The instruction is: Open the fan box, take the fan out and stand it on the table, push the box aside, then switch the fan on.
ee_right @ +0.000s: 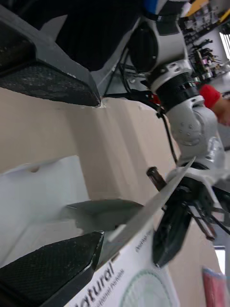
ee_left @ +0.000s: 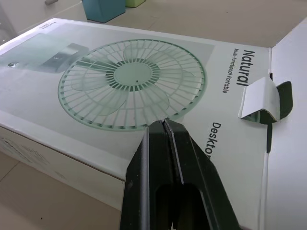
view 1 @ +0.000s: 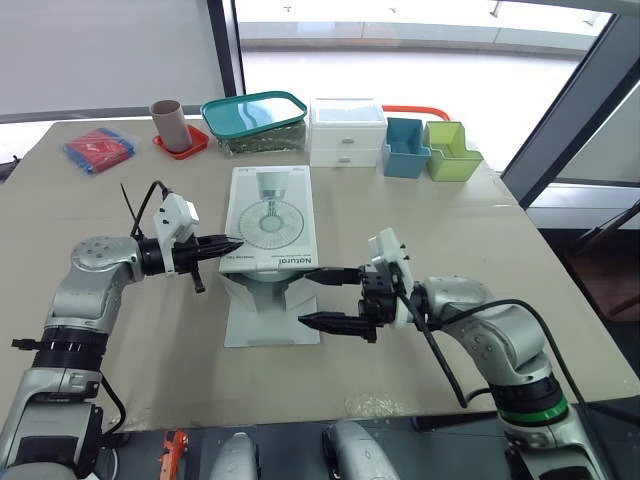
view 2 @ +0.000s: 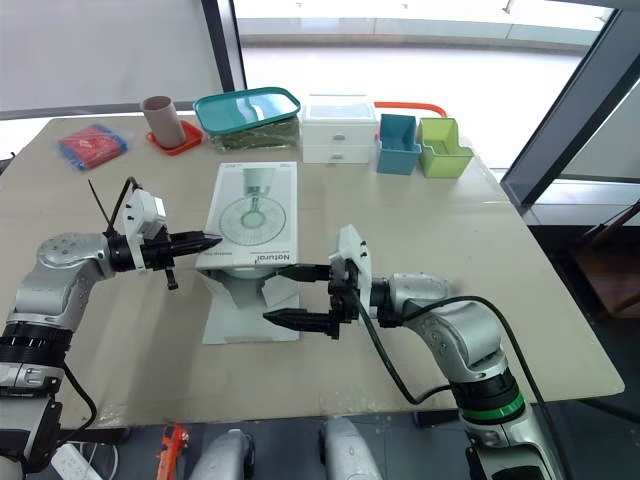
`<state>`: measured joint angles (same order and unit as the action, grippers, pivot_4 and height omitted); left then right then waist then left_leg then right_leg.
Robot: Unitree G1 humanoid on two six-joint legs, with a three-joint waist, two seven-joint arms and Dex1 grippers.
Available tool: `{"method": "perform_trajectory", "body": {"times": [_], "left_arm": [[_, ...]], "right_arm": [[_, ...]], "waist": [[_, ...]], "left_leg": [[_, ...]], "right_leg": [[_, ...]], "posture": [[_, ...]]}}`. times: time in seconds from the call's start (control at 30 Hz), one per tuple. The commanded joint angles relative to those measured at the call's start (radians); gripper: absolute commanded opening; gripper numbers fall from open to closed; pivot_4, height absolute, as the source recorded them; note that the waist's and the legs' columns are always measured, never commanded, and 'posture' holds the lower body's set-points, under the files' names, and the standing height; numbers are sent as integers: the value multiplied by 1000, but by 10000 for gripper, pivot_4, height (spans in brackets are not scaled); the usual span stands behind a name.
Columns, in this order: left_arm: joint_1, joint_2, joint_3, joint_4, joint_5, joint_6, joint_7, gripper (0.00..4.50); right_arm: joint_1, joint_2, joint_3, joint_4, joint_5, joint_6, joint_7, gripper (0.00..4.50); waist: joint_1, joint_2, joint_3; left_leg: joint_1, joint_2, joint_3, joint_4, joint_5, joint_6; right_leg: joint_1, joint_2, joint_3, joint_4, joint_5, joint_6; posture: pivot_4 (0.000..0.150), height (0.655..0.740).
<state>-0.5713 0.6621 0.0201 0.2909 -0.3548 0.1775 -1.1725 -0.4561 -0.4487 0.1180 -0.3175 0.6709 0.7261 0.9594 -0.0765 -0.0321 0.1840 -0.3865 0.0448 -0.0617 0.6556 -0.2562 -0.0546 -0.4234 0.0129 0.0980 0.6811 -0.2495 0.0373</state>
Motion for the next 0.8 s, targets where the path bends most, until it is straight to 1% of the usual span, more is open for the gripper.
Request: {"method": "perform_trajectory", "body": {"times": [0.03, 0.13, 0.4, 0.57, 0.7, 0.8], "left_arm": [[23, 20, 8, -23, 1, 18, -13, 0], [30, 20, 12, -31, 6, 19, -6, 0], [49, 30, 50, -48, 7, 6, 33, 0], [42, 35, 97, -48, -10, 6, 85, 0], [25, 42, 134, -23, 1, 7, 151, 0], [4, 43, 188, -13, -31, 22, 192, 0]], "right_arm": [[-43, 25, -48, 16, 44, 26, -45, 42039], [-78, 49, -57, 55, 46, 41, -81, 42039], [-119, 77, -15, 106, -12, 29, -115, 42039], [-118, 79, 10, 113, -35, 15, -105, 42039], [-110, 79, 21, 110, -52, 0, -94, 42039], [-103, 77, 28, 107, -57, -7, -93, 42039]], "waist": [[0, 0, 0], [-2, 0, 0], [-1, 0, 0], [-1, 0, 0], [0, 0, 0], [0, 0, 0]], "left_leg": [[0, 0, 0, 0, 0, 0], [0, 0, 0, 0, 0, 0], [0, 0, 0, 0, 0, 0], [-1, 0, 0, 0, 0, 0], [-2, 0, 0, 0, 0, 0], [-2, 0, 0, 0, 0, 0]], "right_leg": [[0, 0, 0, 0, 0, 0], [0, 0, 0, 0, 0, 0], [0, 0, 0, 0, 0, 0], [-1, 0, 0, 0, 0, 0], [-1, 0, 0, 0, 0, 0], [-2, 0, -1, 0, 0, 0]], "posture": [[1500, 7400], [1500, 7400], [1500, 7400], [1500, 7400], [1500, 7400], [1500, 7400]]}}
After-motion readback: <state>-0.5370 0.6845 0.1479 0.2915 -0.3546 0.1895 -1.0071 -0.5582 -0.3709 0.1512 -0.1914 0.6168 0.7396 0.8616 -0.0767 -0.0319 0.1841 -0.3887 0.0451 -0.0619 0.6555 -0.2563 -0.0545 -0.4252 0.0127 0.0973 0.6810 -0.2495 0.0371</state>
